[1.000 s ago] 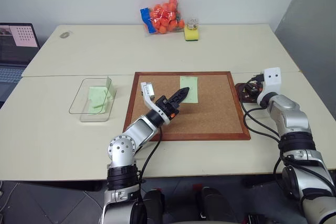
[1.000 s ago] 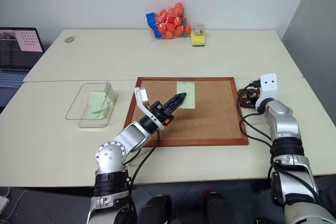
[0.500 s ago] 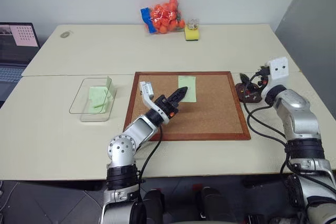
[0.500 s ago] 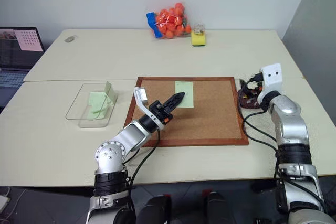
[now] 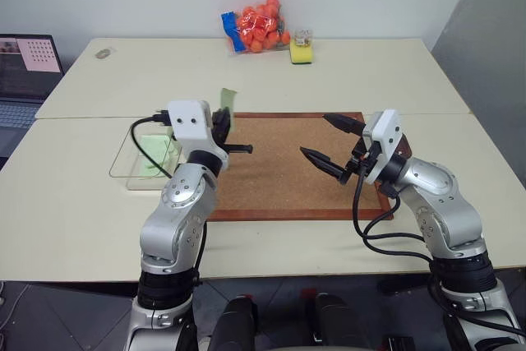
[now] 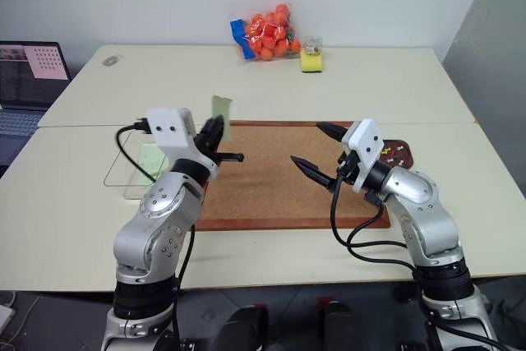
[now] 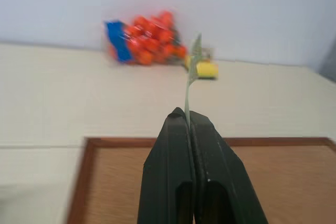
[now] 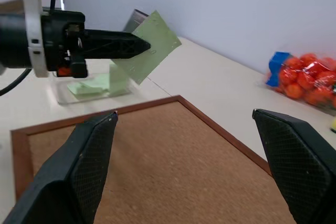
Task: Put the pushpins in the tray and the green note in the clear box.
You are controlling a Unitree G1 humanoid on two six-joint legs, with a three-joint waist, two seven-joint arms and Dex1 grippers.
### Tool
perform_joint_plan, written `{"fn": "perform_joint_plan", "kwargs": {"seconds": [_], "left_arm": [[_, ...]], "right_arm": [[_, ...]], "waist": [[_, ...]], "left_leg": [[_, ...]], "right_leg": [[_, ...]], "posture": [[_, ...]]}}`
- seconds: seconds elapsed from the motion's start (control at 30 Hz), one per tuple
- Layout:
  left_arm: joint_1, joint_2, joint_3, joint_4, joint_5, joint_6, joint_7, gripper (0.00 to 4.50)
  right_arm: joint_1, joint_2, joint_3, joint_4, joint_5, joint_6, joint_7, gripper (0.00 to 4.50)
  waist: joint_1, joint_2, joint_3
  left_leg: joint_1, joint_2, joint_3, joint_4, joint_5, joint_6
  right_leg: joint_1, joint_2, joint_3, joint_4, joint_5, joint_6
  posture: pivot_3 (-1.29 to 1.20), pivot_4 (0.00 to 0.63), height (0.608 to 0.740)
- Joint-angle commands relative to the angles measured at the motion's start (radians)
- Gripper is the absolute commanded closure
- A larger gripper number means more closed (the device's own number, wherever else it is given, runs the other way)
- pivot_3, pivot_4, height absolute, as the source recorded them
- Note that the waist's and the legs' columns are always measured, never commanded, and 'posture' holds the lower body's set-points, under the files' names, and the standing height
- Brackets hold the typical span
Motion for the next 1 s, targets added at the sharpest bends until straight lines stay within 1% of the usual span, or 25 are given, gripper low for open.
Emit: {"fn": "perform_joint_plan", "kwargs": {"seconds": [0.03, 0.1, 0.27, 0.4, 0.53, 0.6, 0.67, 0.7, 0.77, 1.0], "left_arm": [[0.020, 0.008, 0.003, -0.079, 0.140, -0.042, 0.074, 4.50], [0.036, 0.015, 0.027, -0.082, 0.205, -0.050, 0.112, 4.50], [0.059, 0.039, 0.102, -0.064, 0.314, -0.039, 0.173, 4.50], [0.046, 0.040, 0.181, 0.011, 0.319, -0.050, 0.182, 4.50], [0.011, 0.004, 0.260, 0.111, 0.249, -0.082, 0.154, 4.50], [-0.006, 0.002, 0.283, 0.164, 0.228, -0.102, 0.137, 4.50], [-0.020, 0.008, 0.298, 0.214, 0.222, -0.125, 0.128, 4.13], [-0.027, 0.012, 0.305, 0.237, 0.222, -0.137, 0.126, 4.11], [-0.036, 0.015, 0.317, 0.274, 0.221, -0.155, 0.127, 3.55], [-0.057, 0.022, 0.324, 0.351, 0.221, -0.181, 0.116, 2.14]], "right_arm": [[-0.012, 0.011, -0.024, -0.032, 0.043, -0.035, 0.030, 0.14], [-0.006, 0.017, -0.017, -0.034, 0.049, -0.044, 0.046, 0.14], [-0.001, 0.029, 0.017, -0.037, 0.038, -0.057, 0.057, 0.14], [-0.014, 0.036, 0.028, -0.055, 0.035, -0.033, 0.038, 0.14], [-0.030, 0.037, 0.030, -0.076, 0.040, -0.004, 0.019, 0.14], [-0.034, 0.037, 0.029, -0.087, 0.042, 0.010, 0.007, 0.14], [-0.035, 0.038, 0.028, -0.096, 0.039, 0.021, -0.005, 0.05], [-0.035, 0.040, 0.028, -0.100, 0.037, 0.026, -0.012, 0.05], [-0.033, 0.041, 0.028, -0.108, 0.035, 0.034, -0.024, 0.05], [-0.024, 0.039, 0.023, -0.127, 0.031, 0.050, -0.059, 0.05]], "waist": [[0.000, 0.000, 0.000], [0.000, 0.000, 0.000], [-0.001, 0.000, 0.000], [-0.001, 0.000, 0.000], [0.001, 0.000, 0.000], [0.003, -0.001, 0.000], [0.003, -0.001, 0.000], [0.003, -0.001, 0.000], [0.004, -0.001, 0.000], [0.004, -0.001, 0.000]], "left_leg": [[0.000, 0.000, 0.000, 0.000, 0.000, 0.000], [0.000, 0.000, 0.000, 0.000, 0.000, 0.000], [0.000, 0.000, -0.001, 0.000, 0.000, 0.000], [0.000, 0.000, -0.001, 0.000, 0.000, 0.000], [0.000, 0.000, -0.001, 0.000, 0.000, 0.000], [0.000, 0.000, -0.002, 0.000, 0.000, 0.000], [0.000, 0.000, -0.002, 0.000, 0.000, 0.000], [0.000, 0.000, -0.002, 0.000, 0.000, 0.000], [0.000, 0.000, -0.002, 0.000, 0.000, 0.000], [0.000, 0.000, -0.002, 0.000, 0.000, 0.000]], "right_leg": [[0.000, 0.000, 0.000, 0.000, 0.000, 0.000], [0.000, 0.000, -0.001, 0.000, 0.000, 0.000], [0.000, 0.000, -0.001, 0.000, 0.000, 0.000], [0.000, 0.000, -0.001, 0.000, 0.000, 0.000], [0.000, 0.000, -0.002, 0.000, 0.000, 0.000], [0.000, 0.000, -0.003, 0.000, 0.000, 0.000], [0.000, 0.000, -0.003, 0.000, 0.000, 0.000], [0.000, 0.000, -0.003, 0.000, 0.000, 0.000], [0.000, 0.000, -0.003, 0.000, 0.000, -0.001], [0.000, 0.000, -0.003, 0.001, 0.001, -0.001]], "posture": [[0.00, 0.150, 0.740], [0.00, 0.150, 0.740], [0.00, 0.150, 0.740], [0.00, 0.150, 0.740], [0.00, 0.150, 0.740], [0.00, 0.150, 0.740], [0.00, 0.150, 0.740], [0.00, 0.150, 0.740], [0.00, 0.150, 0.740], [0.00, 0.150, 0.740]]}}
